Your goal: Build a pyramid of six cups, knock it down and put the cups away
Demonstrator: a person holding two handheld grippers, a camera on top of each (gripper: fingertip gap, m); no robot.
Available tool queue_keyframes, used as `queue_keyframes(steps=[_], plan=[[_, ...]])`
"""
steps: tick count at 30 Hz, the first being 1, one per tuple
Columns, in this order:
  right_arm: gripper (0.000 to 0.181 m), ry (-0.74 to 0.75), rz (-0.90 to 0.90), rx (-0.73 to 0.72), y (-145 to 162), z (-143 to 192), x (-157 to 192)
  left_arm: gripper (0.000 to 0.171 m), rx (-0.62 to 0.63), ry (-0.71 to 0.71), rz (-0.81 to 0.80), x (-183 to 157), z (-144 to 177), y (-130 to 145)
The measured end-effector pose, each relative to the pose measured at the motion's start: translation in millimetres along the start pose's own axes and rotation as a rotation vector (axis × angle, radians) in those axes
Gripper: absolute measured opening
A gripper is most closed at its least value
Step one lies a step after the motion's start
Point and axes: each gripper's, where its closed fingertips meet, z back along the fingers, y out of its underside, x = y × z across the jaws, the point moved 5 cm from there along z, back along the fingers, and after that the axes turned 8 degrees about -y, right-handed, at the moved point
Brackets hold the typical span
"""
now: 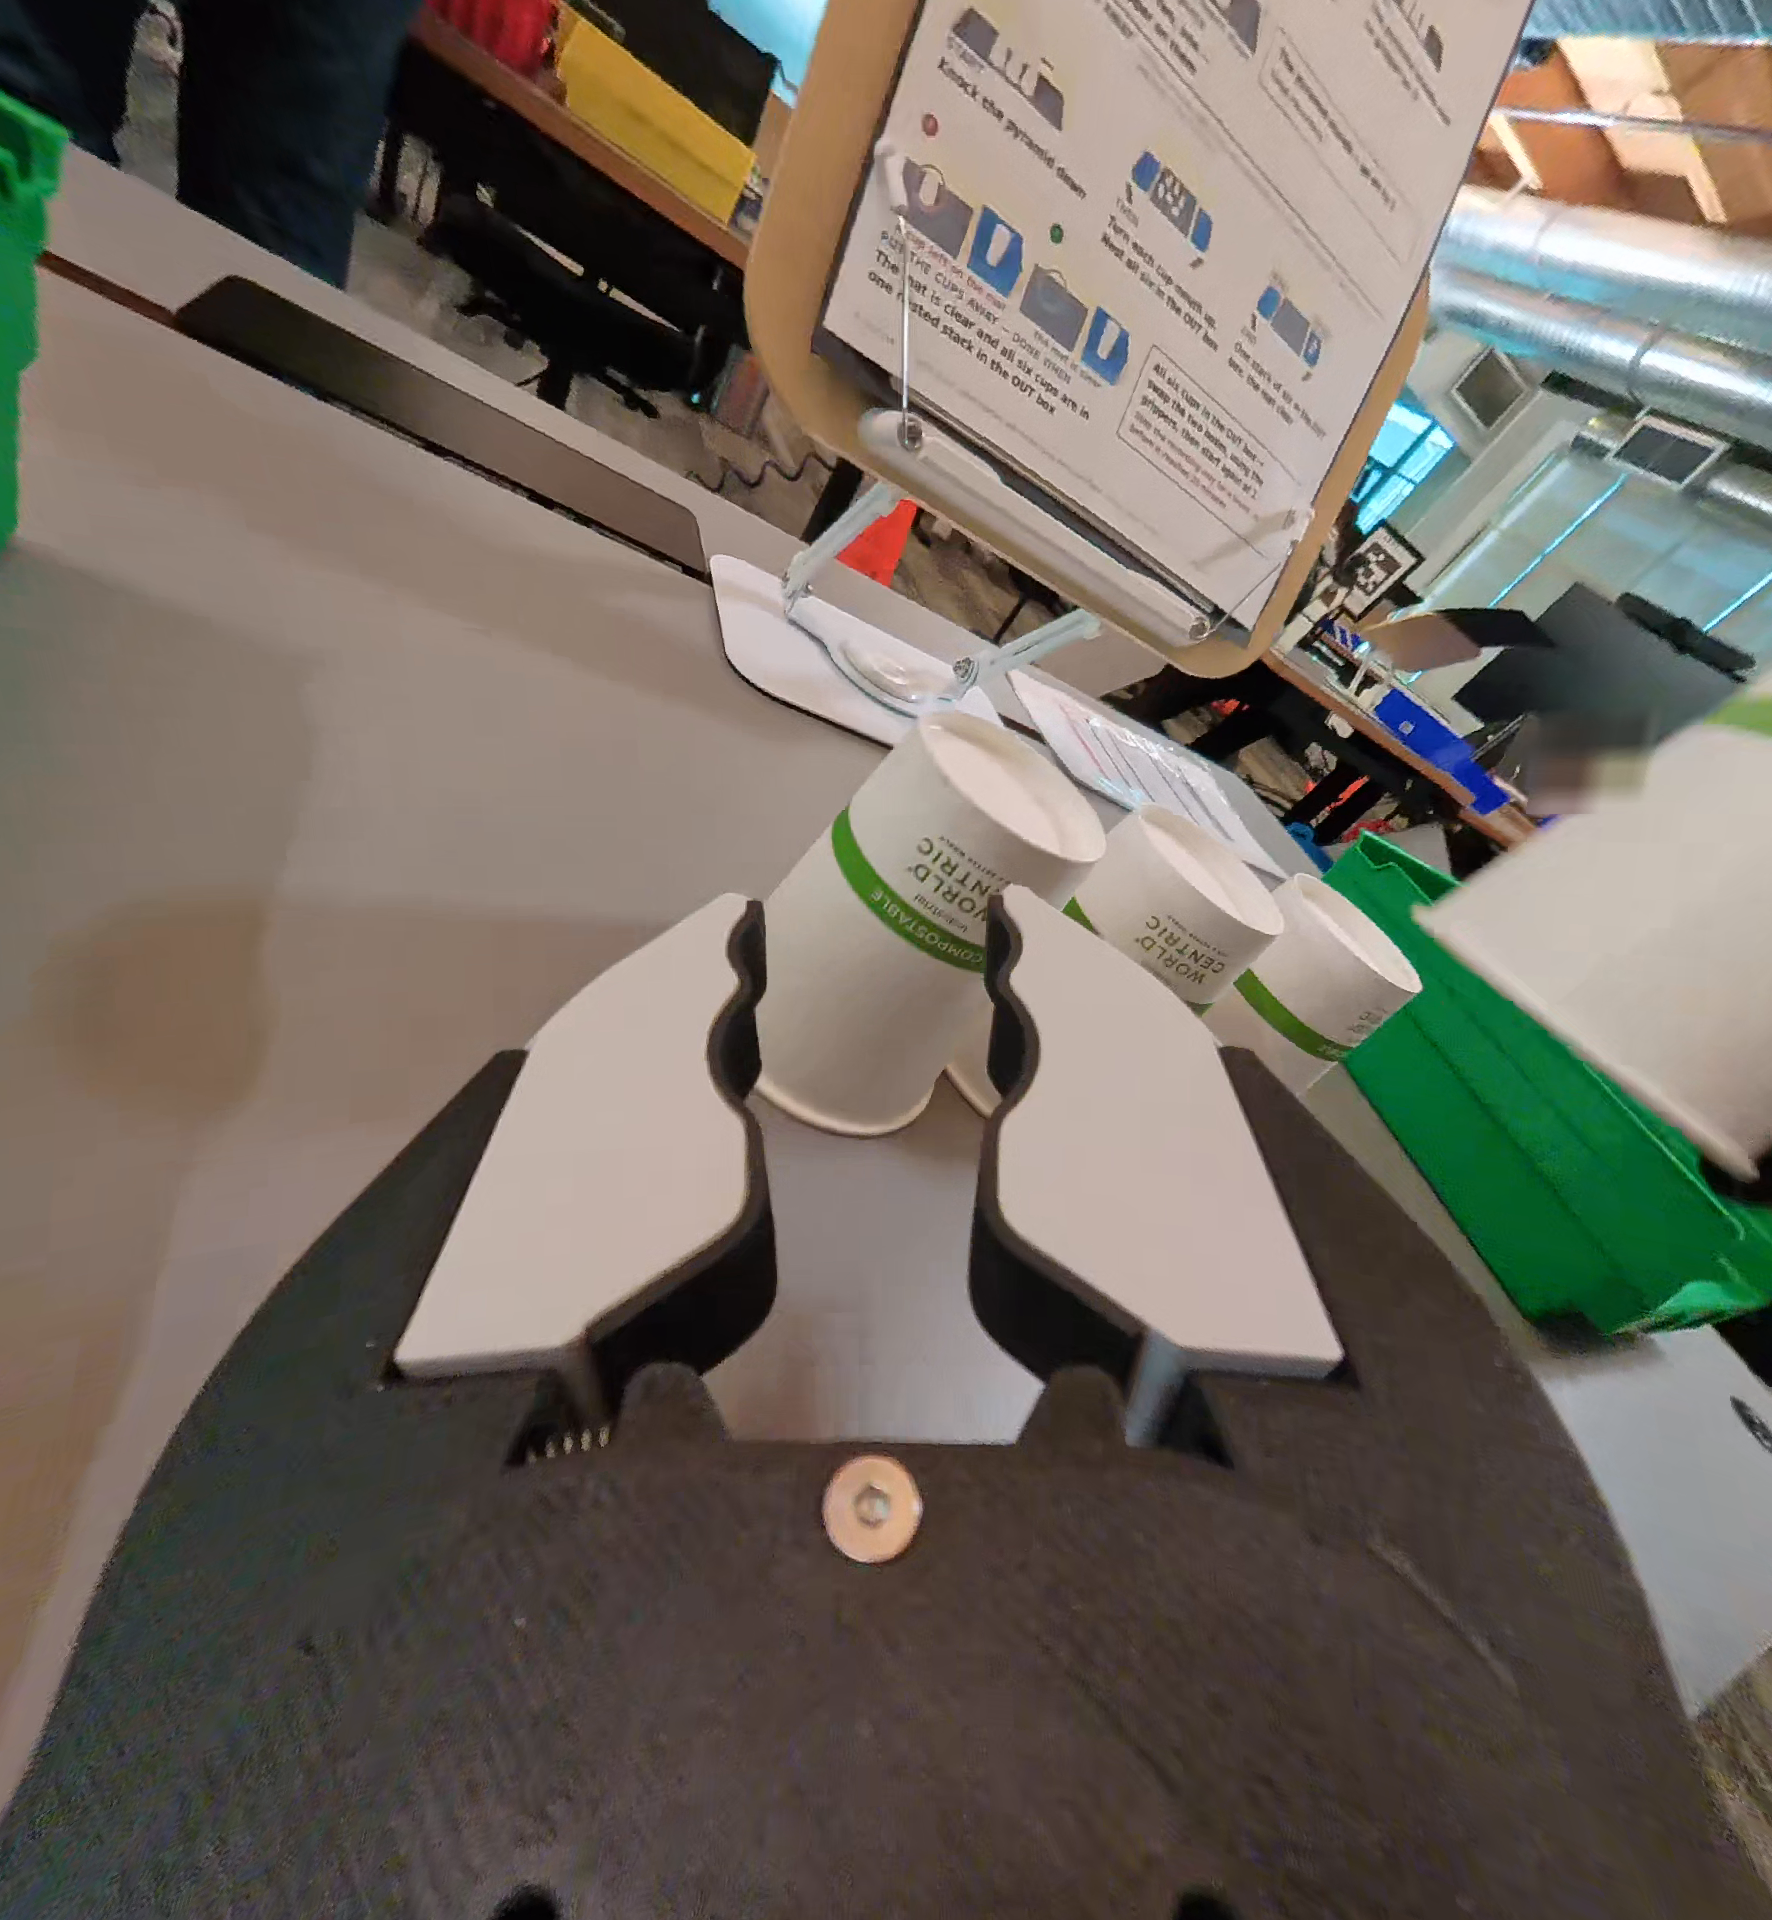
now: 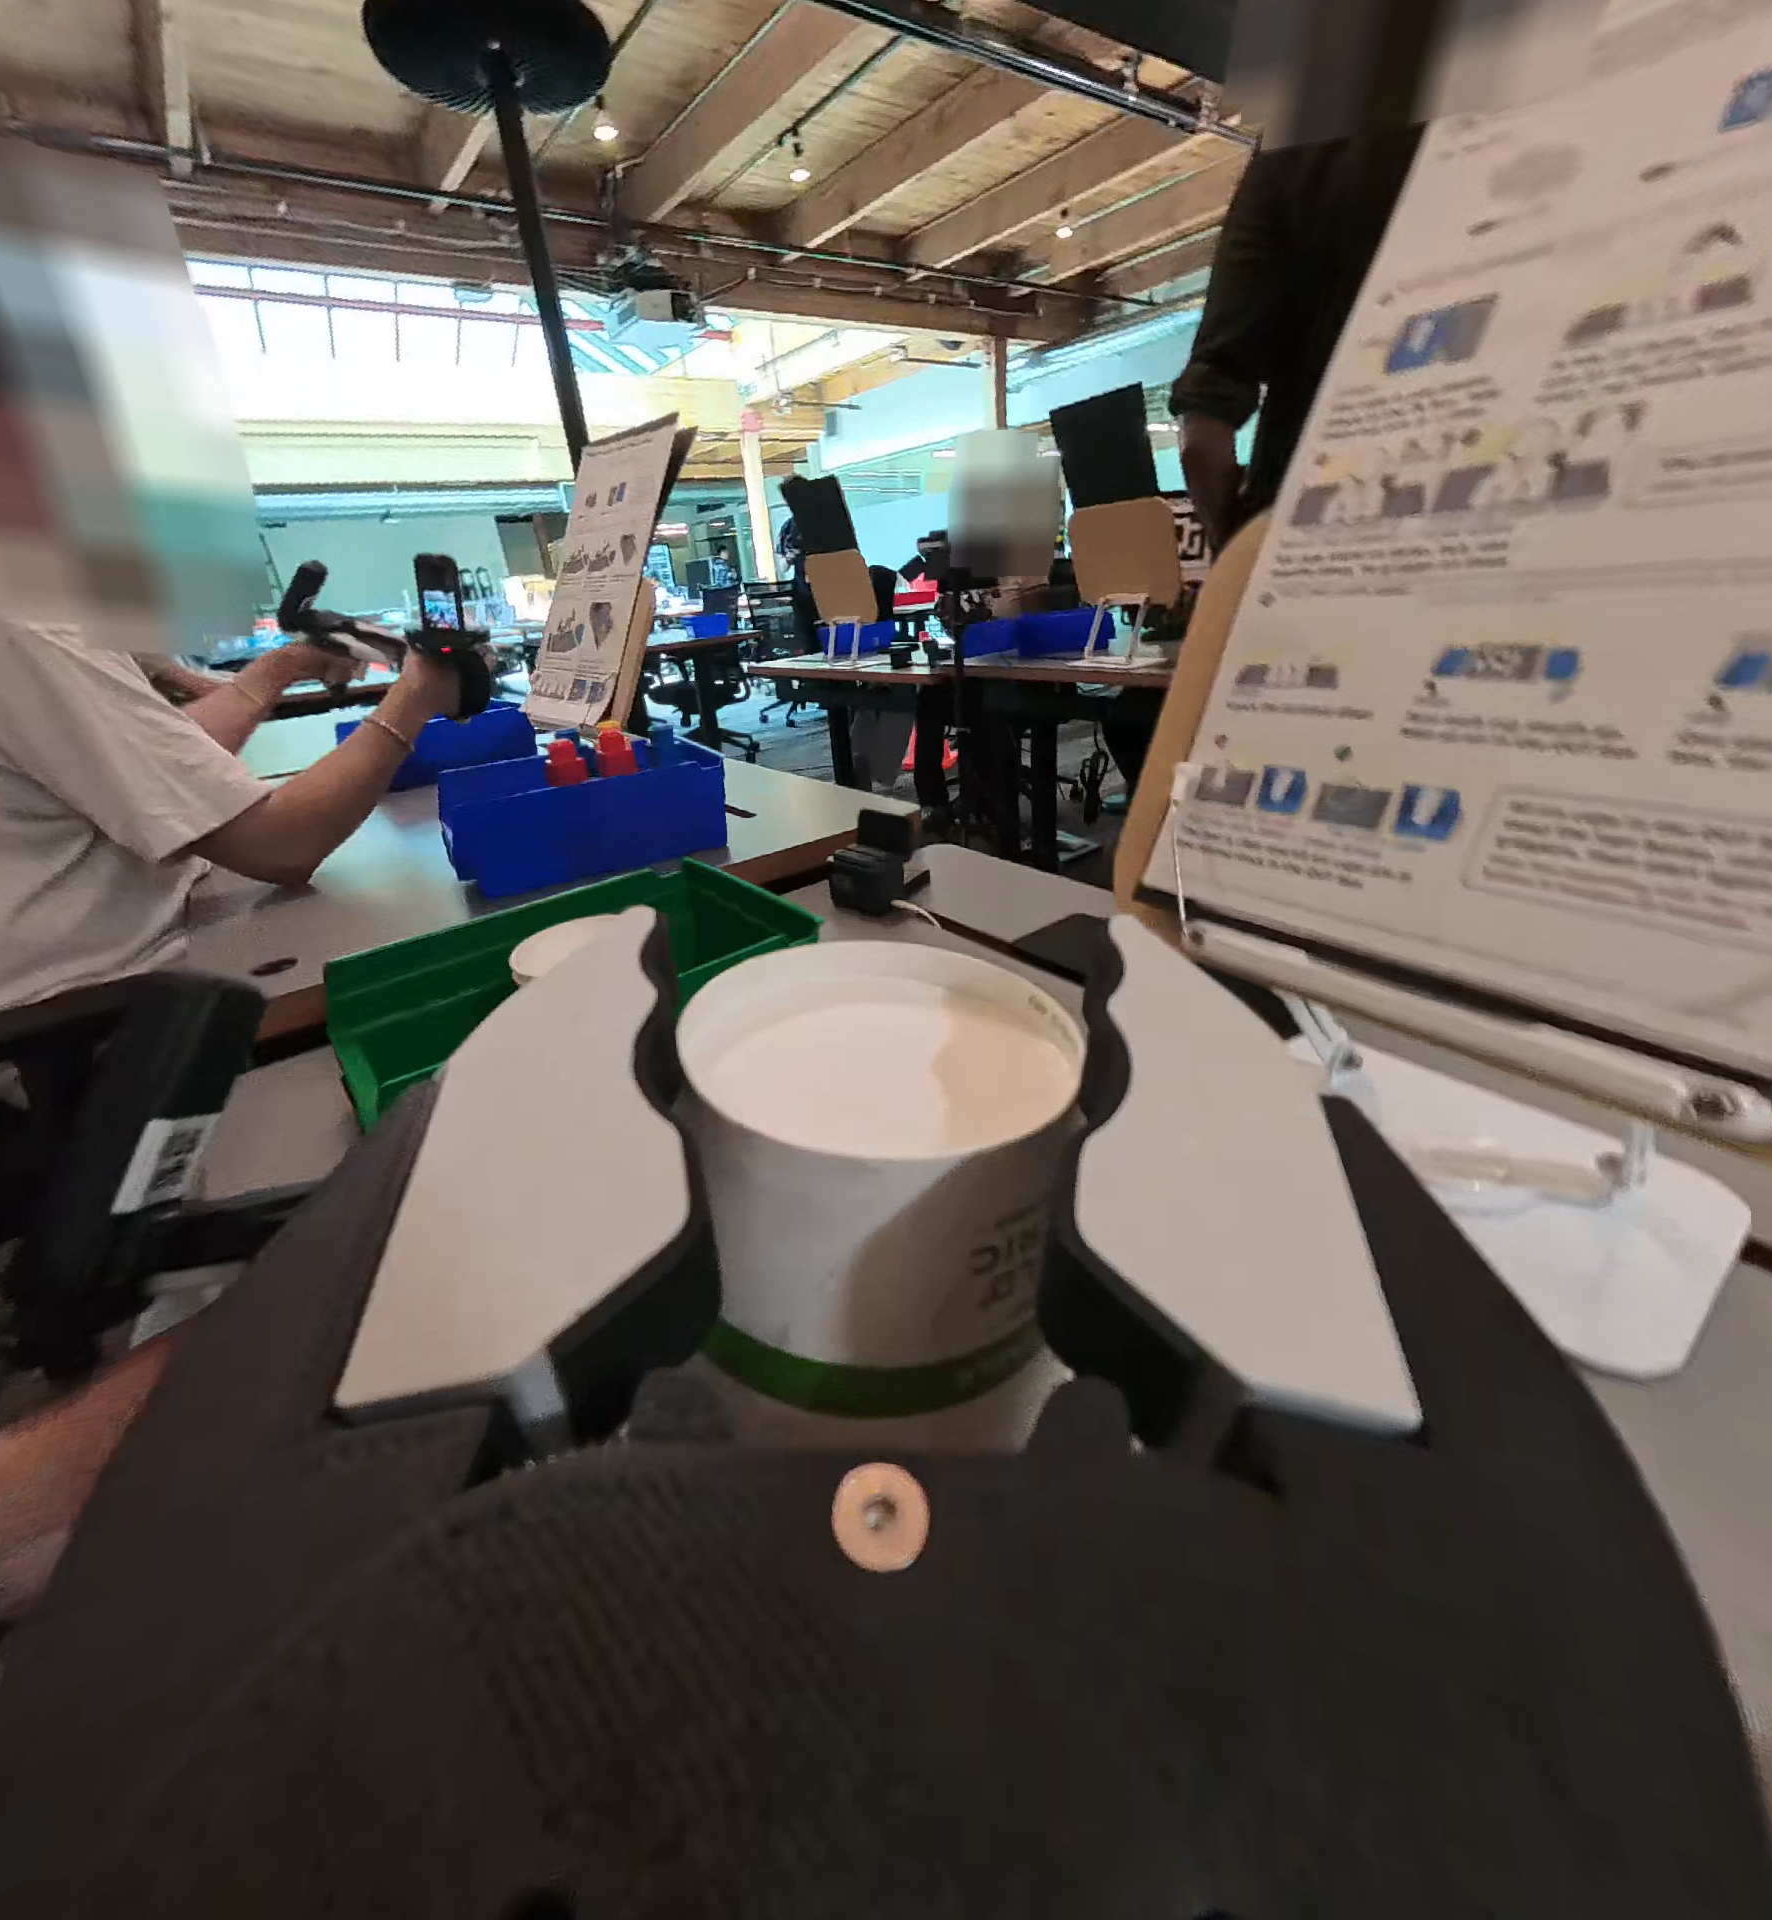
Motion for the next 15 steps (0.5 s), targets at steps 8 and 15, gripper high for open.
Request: queue_keyframes(steps=[8,15], plan=[[0.076,-0.045,0.129,0.037,17,-74,-17,0.041,0.011,-0.034,-0.073,14,31,6],[0.076,-0.040,0.217,0.058,20,-93,-27,0.041,0.006,-0.096,-0.101,30,61,8]])
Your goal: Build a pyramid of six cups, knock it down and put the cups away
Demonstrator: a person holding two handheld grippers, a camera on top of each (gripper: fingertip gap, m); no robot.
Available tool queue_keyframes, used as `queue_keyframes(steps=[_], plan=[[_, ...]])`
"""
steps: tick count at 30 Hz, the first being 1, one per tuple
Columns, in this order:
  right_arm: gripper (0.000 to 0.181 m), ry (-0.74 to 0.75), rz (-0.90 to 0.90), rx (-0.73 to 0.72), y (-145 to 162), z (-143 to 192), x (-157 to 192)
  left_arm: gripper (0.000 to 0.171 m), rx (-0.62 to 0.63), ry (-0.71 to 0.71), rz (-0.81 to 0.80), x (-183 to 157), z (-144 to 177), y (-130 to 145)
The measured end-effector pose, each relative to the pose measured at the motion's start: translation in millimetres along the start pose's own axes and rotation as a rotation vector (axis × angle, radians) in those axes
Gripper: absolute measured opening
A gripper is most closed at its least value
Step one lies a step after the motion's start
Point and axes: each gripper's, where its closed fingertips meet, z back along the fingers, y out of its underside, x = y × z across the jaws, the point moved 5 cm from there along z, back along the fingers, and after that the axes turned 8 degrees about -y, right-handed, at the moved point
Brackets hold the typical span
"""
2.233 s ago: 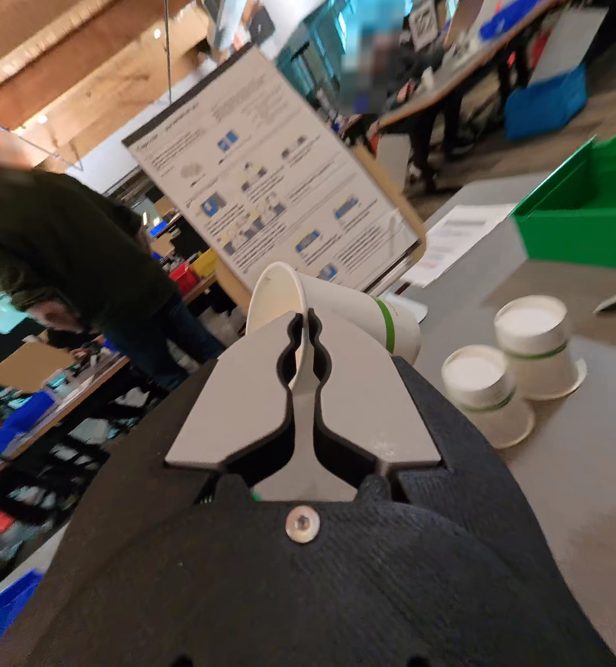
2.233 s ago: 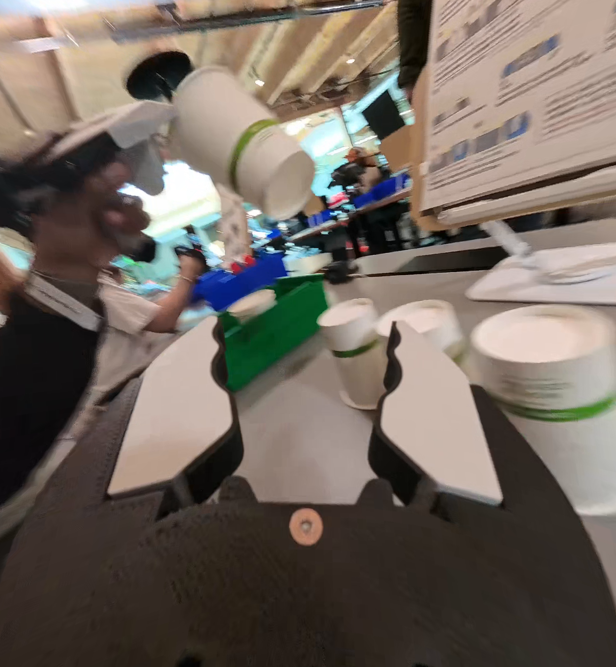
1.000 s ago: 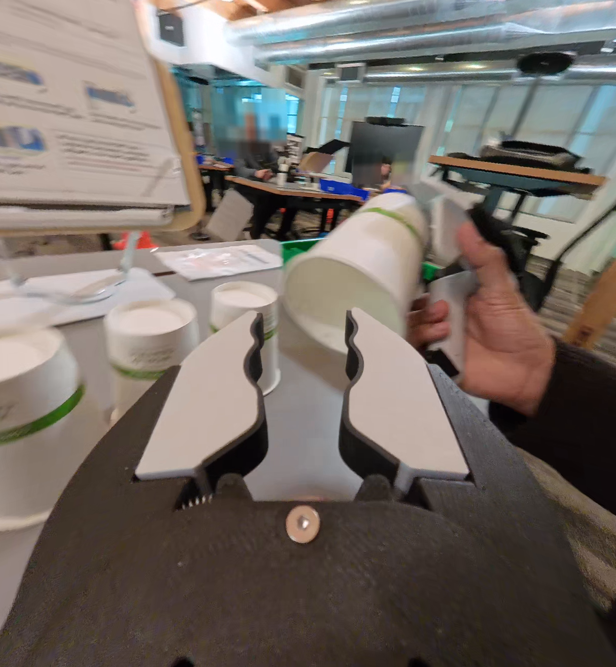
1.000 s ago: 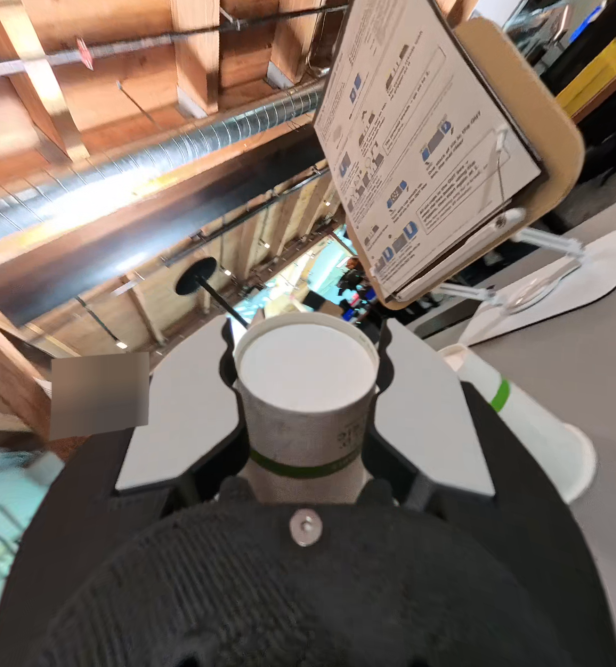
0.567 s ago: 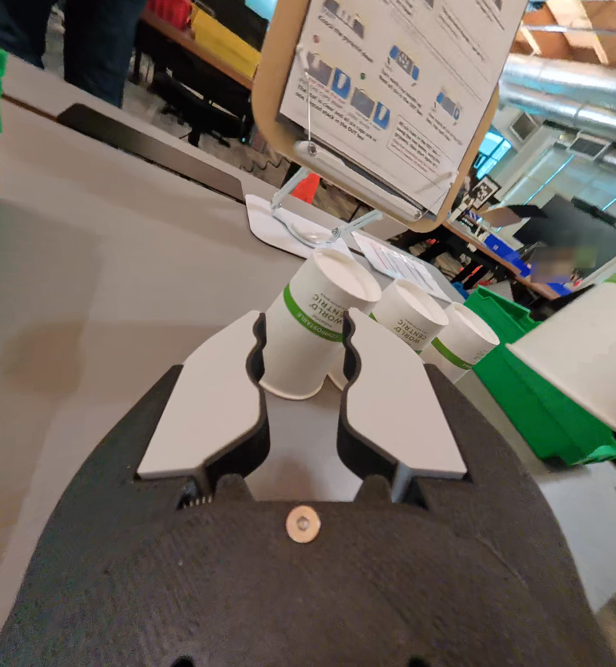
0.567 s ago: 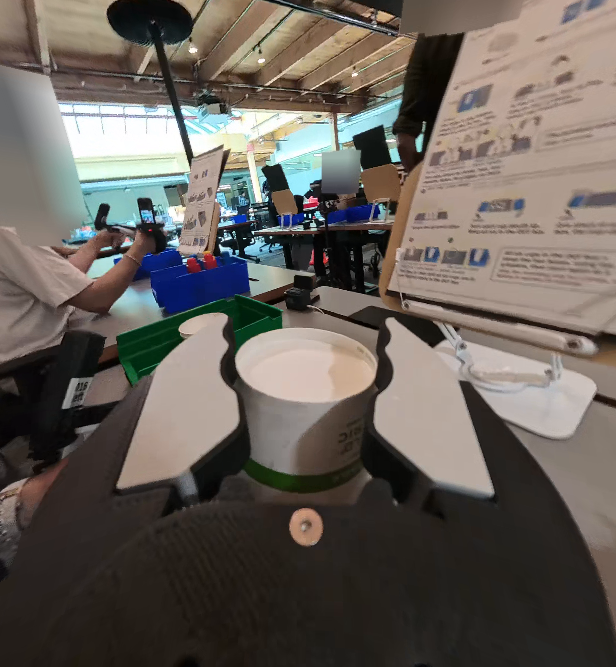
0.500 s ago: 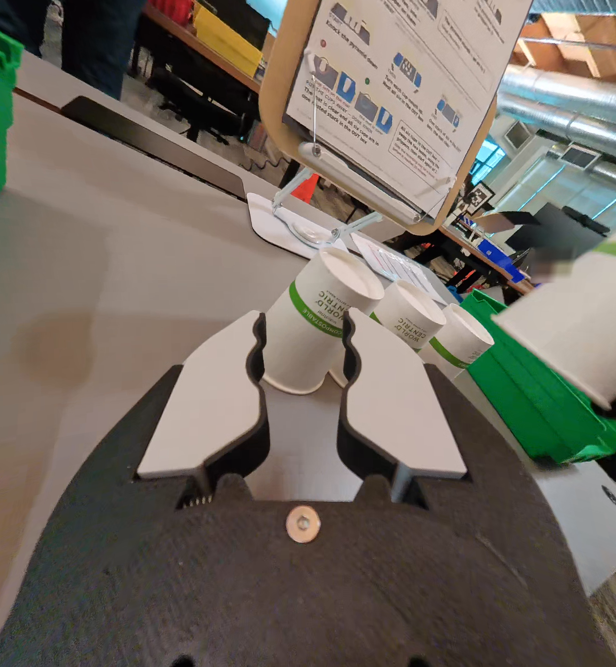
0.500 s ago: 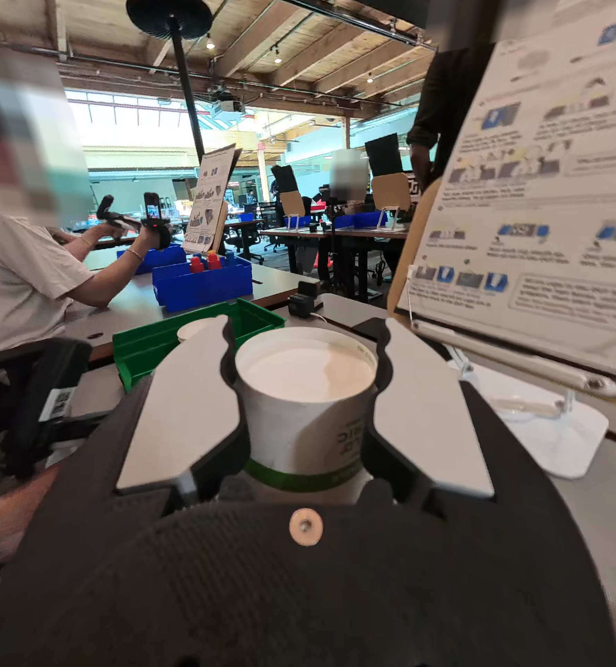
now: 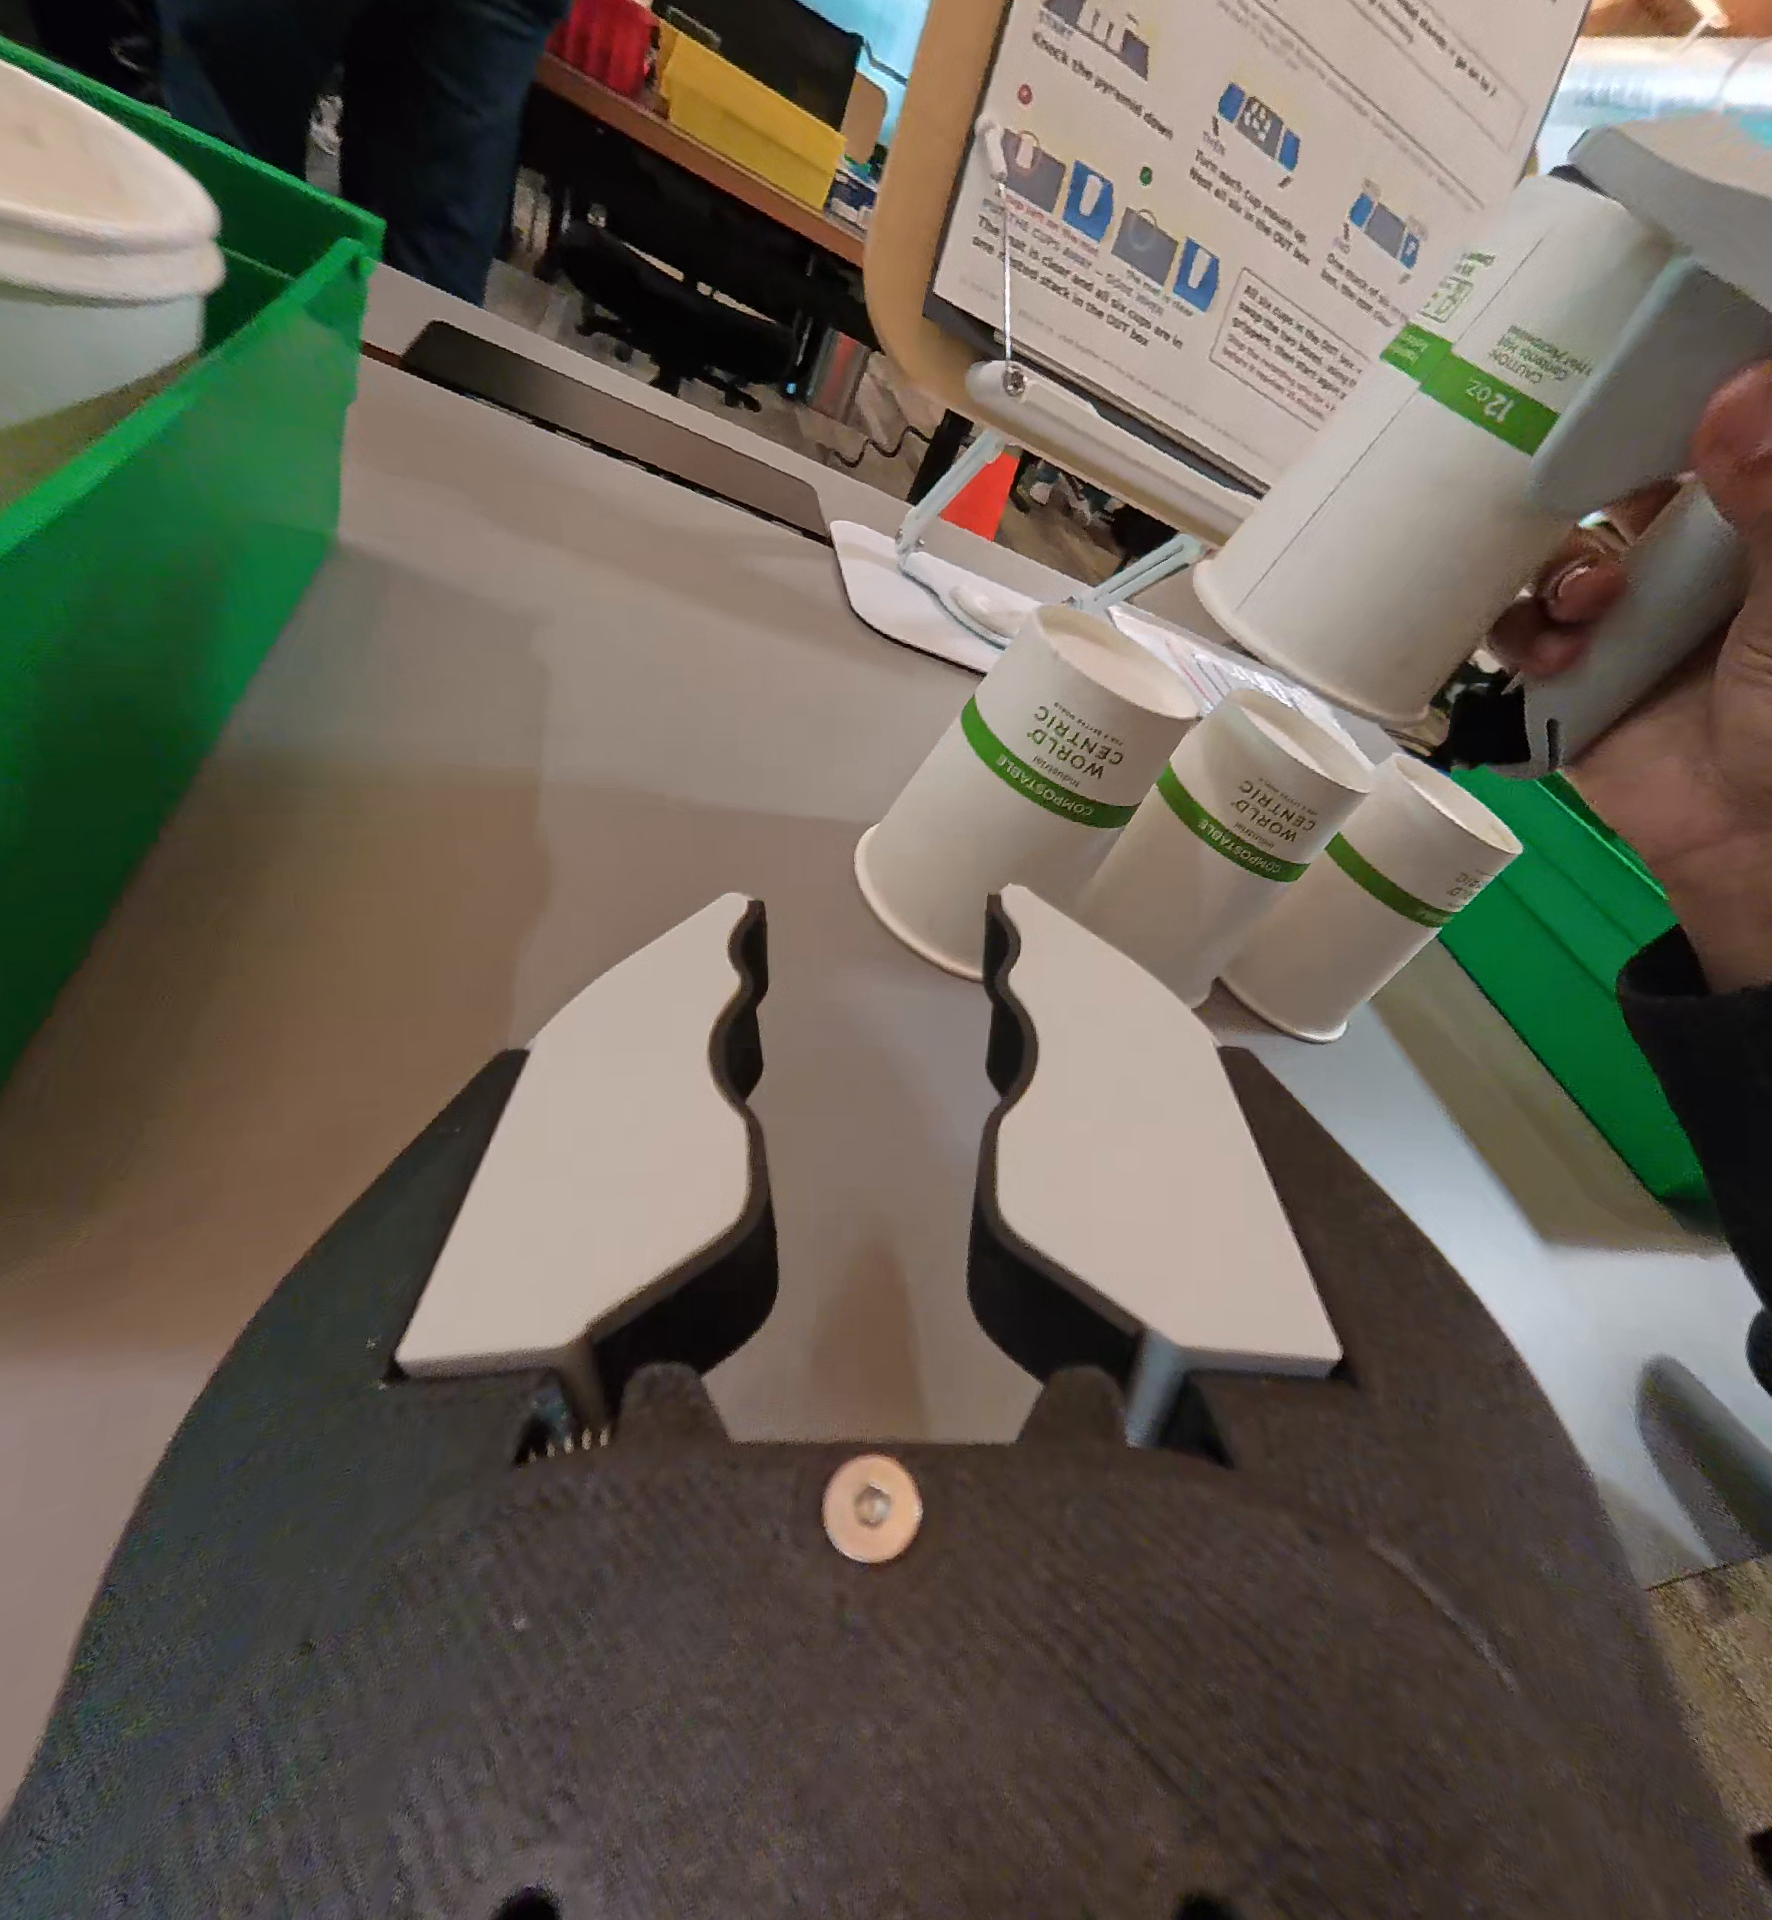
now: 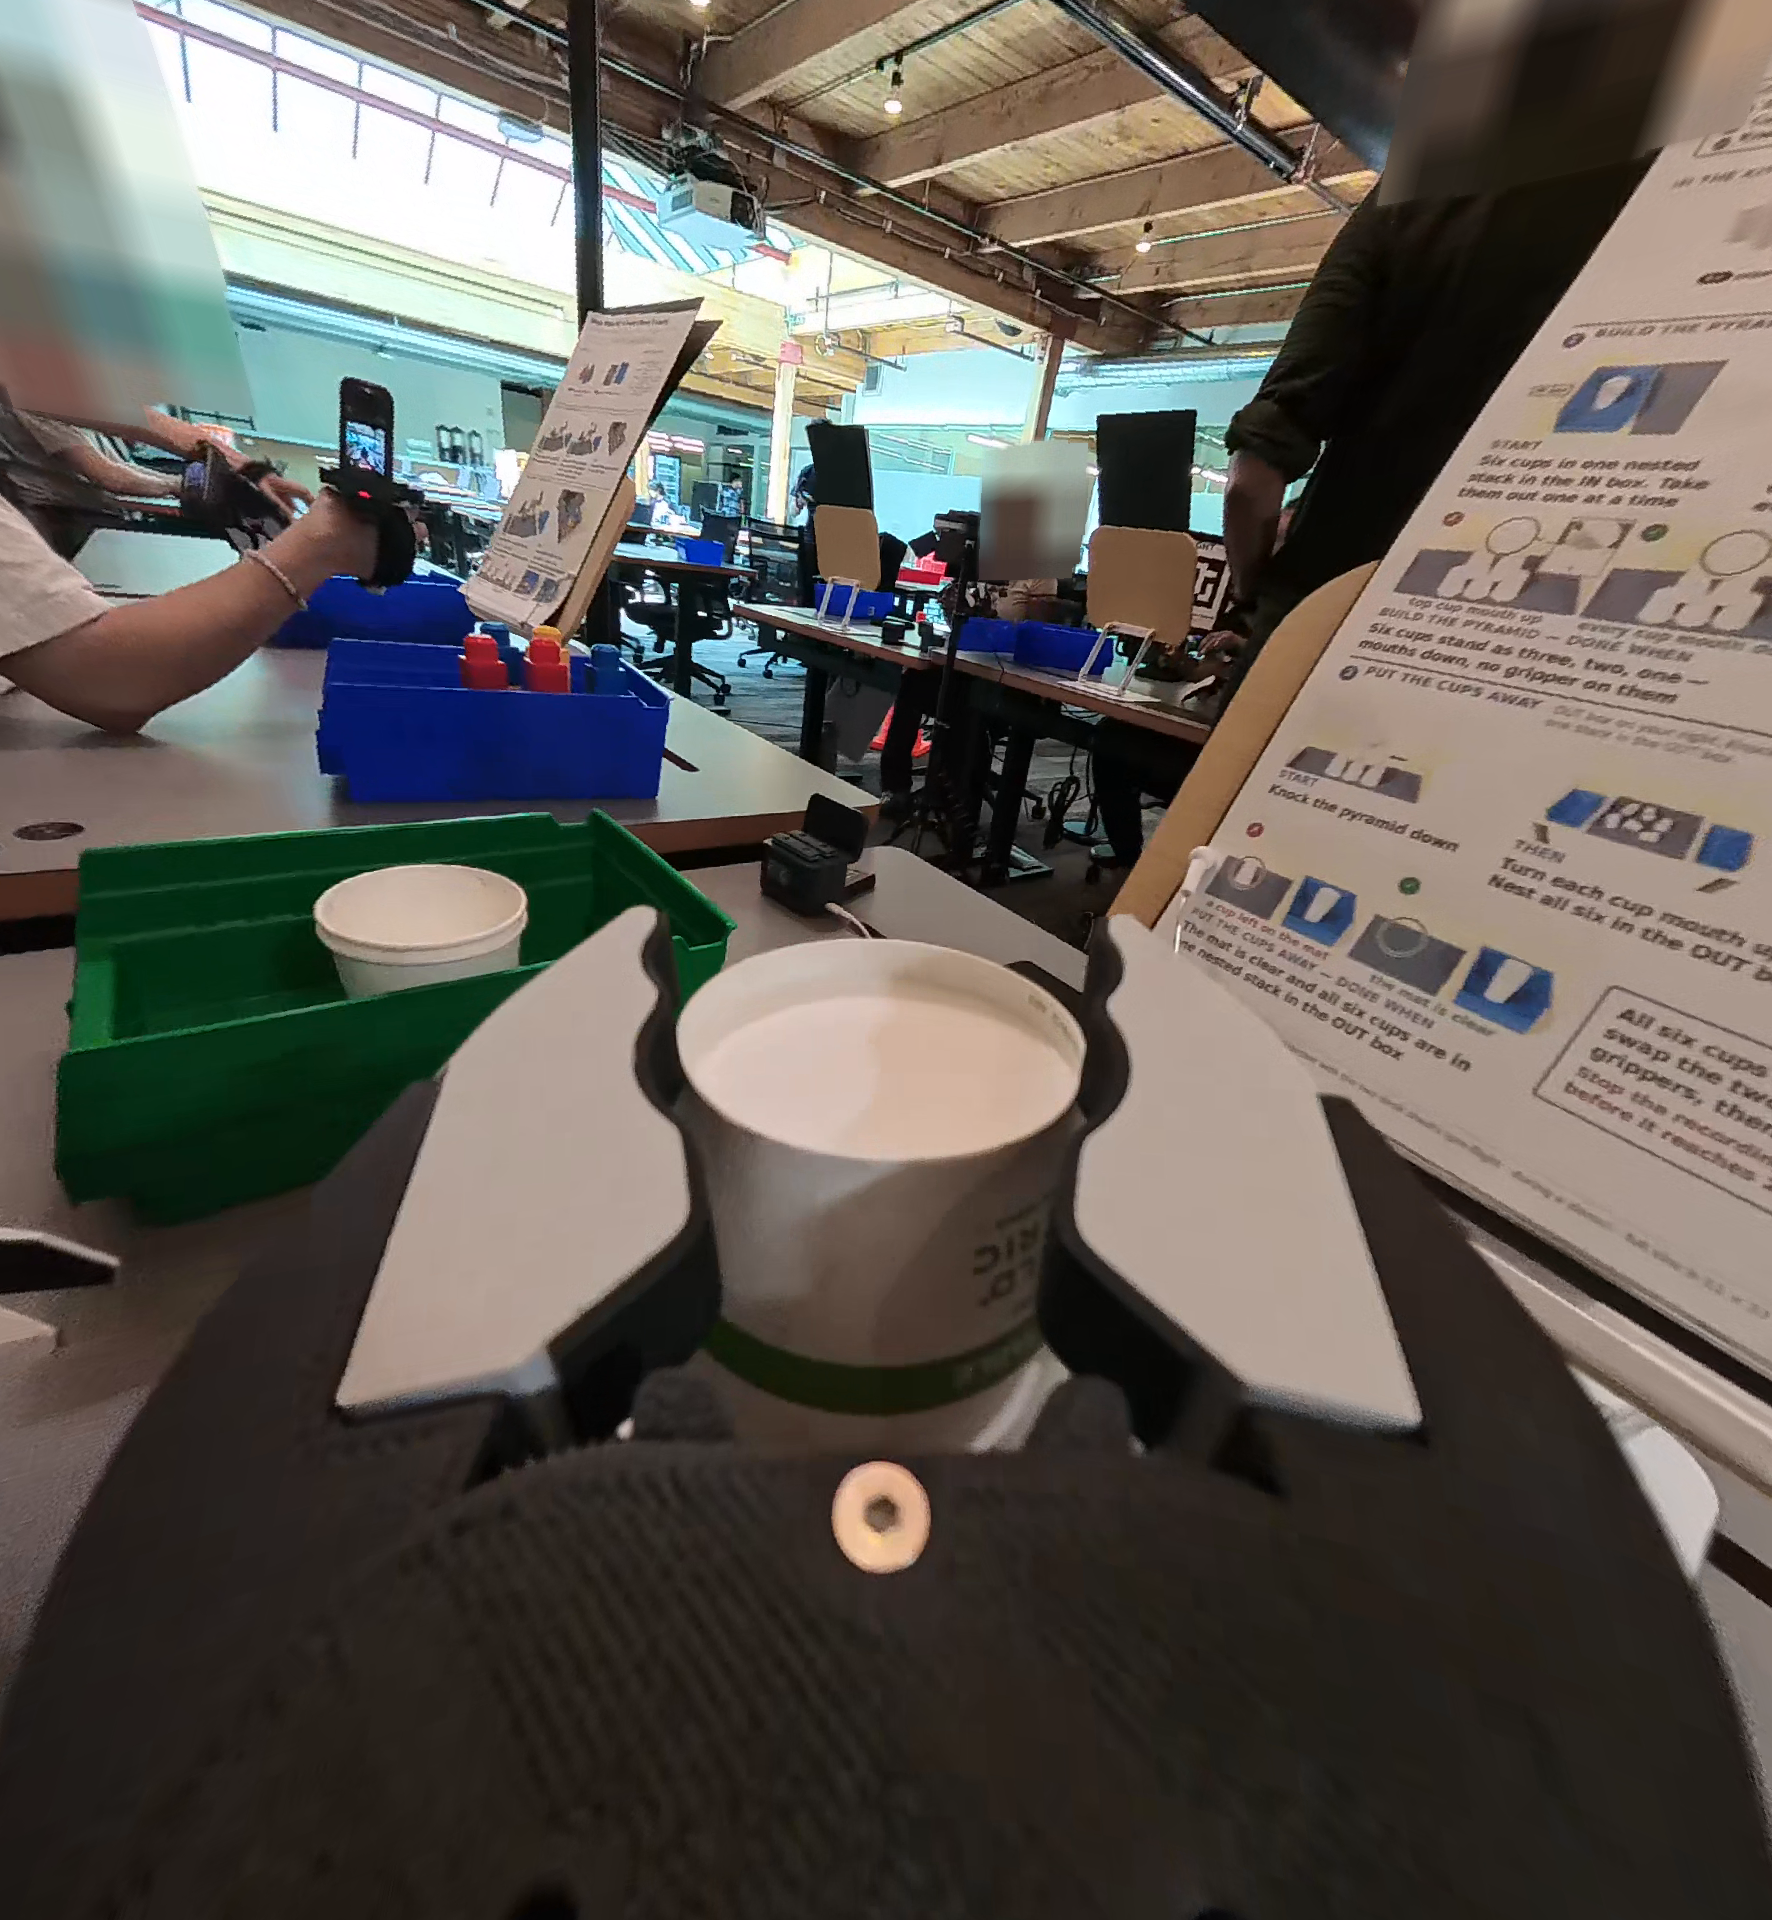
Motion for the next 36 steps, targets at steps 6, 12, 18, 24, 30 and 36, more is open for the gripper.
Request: queue_keyframes(steps=[6,12,18,24,30,36], plan=[[0.076,-0.042,-0.061,0.000,7,-7,-1,0.041,-0.016,-0.052,-0.005,12,21,1],[0.076,-0.043,-0.065,0.012,16,-14,-3,0.040,-0.024,-0.081,-0.003,19,29,0],[0.077,-0.037,-0.055,0.028,20,-14,-3,0.040,-0.009,-0.074,0.000,18,27,3],[0.077,-0.039,-0.078,0.013,25,-15,-5,0.038,0.014,-0.064,-0.020,15,25,6],[0.078,-0.020,-0.056,0.025,25,-12,-6,0.038,0.016,-0.063,-0.018,15,24,7],[0.078,-0.028,-0.056,0.035,17,-9,-6,0.038,0.022,-0.058,-0.016,14,23,7]])
